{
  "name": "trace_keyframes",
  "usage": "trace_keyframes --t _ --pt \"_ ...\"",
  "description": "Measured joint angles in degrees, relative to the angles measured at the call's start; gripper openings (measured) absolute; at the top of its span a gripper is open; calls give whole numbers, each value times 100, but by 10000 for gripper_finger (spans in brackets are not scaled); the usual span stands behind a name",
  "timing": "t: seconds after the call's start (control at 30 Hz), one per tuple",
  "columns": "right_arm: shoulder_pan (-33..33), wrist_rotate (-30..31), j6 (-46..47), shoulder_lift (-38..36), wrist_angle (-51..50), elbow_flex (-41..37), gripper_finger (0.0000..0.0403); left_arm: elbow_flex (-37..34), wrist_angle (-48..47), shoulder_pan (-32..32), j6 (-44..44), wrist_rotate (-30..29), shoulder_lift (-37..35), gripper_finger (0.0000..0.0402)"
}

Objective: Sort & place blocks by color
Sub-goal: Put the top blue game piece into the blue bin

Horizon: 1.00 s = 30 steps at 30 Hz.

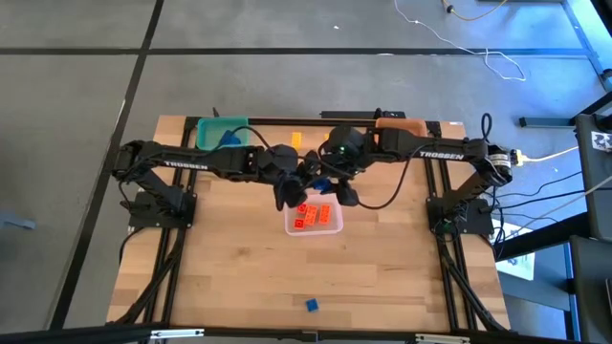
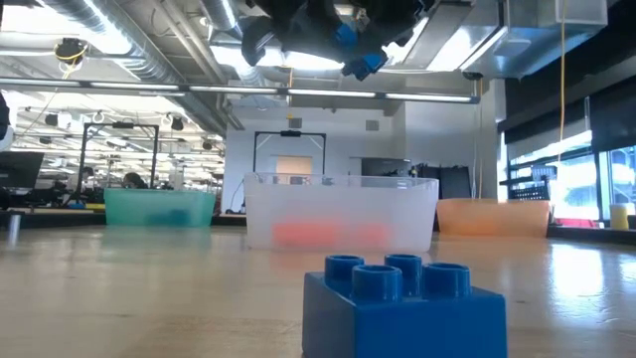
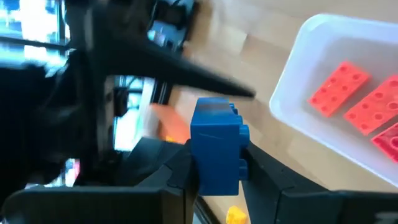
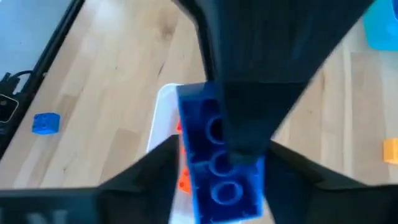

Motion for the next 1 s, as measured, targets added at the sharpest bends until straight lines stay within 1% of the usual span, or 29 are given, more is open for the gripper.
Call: trace_keyframes --t 0.1,0.2,0.33,0.53,0.63,0.73,0.9,1.0 --pt "-5 92 12 -11 -91 0 260 3 -49 2 -198 -255 -45 88" --pt "-35 226 -10 -99 -297 0 291 11 -113 23 -291 -364 -106 87" --pt "-148 580 19 -341 -608 0 306 14 -344 141 -636 -586 -153 87" --pt "-383 1131 164 -864 -1033 0 308 9 -707 581 -1795 -1354 -177 87" --pt "-498 1202 161 -1110 -1059 0 309 9 -902 920 -2518 -1649 -177 87" --pt "-627 1208 153 -1304 -1078 0 309 9 -1249 1371 -3524 -1837 -175 87" --pt "-838 1402 136 -1552 -1078 0 309 9 -2414 2256 -5520 -1659 -175 87" --pt "-918 1406 24 -1614 -1071 0 309 9 -3182 2806 -6635 -1501 -175 87"
